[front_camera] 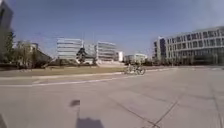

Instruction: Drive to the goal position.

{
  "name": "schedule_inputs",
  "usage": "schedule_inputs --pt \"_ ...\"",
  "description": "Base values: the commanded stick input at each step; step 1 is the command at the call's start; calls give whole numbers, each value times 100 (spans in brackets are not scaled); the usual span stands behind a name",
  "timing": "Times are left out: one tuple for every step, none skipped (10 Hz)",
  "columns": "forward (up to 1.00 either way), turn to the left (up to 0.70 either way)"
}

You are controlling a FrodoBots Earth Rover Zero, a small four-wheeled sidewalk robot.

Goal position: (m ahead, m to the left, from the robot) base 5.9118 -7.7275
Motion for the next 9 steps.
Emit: schedule_inputs --pt "0 -13" --pt "0 -14" --pt "0 -12" --pt "0 -7" --pt "0 0" --pt "0 0" --pt "0 0" --pt "0 0" --pt "0 0"
